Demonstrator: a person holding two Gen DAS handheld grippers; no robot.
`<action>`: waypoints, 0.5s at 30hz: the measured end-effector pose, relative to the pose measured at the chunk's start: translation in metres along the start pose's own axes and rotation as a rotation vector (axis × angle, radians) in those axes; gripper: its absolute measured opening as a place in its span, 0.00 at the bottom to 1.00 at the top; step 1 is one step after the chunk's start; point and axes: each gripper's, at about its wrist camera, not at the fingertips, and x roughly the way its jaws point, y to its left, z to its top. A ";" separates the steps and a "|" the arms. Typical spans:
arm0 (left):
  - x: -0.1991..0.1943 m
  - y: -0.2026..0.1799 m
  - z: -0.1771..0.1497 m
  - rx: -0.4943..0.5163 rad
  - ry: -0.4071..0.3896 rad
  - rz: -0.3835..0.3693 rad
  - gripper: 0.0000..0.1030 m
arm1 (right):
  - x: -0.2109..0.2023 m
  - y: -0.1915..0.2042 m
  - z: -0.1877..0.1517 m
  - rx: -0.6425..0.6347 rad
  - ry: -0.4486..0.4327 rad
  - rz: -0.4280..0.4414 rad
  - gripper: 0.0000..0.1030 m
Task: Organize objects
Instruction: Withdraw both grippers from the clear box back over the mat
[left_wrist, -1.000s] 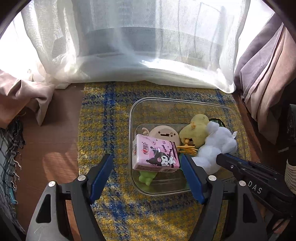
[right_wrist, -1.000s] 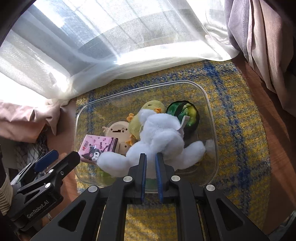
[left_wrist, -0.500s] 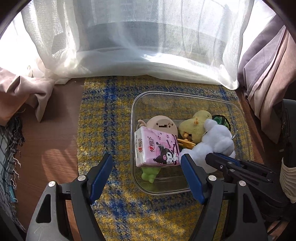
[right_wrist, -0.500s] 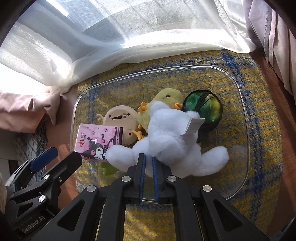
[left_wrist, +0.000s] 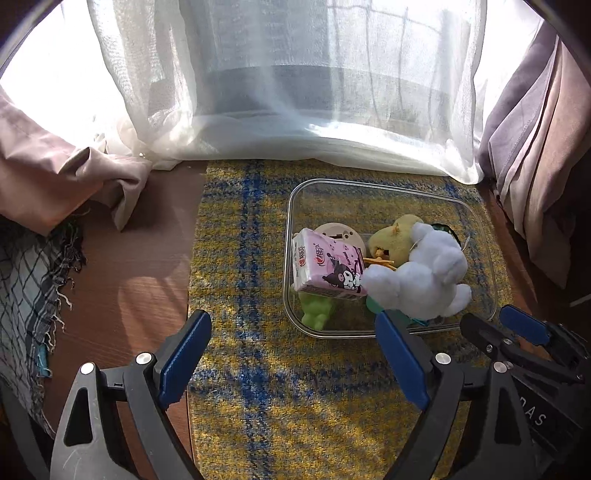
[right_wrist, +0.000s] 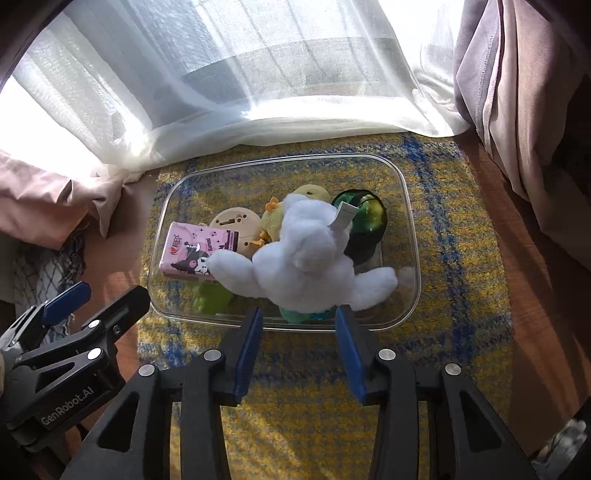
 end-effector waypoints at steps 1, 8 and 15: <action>-0.003 0.000 -0.004 -0.001 -0.008 0.011 0.91 | -0.008 -0.001 -0.003 -0.007 -0.024 -0.025 0.56; -0.027 -0.003 -0.037 -0.016 -0.045 0.070 0.97 | -0.048 -0.019 -0.030 -0.023 -0.080 -0.111 0.72; -0.044 -0.009 -0.072 0.001 -0.032 0.091 1.00 | -0.069 -0.022 -0.064 -0.053 -0.081 -0.175 0.78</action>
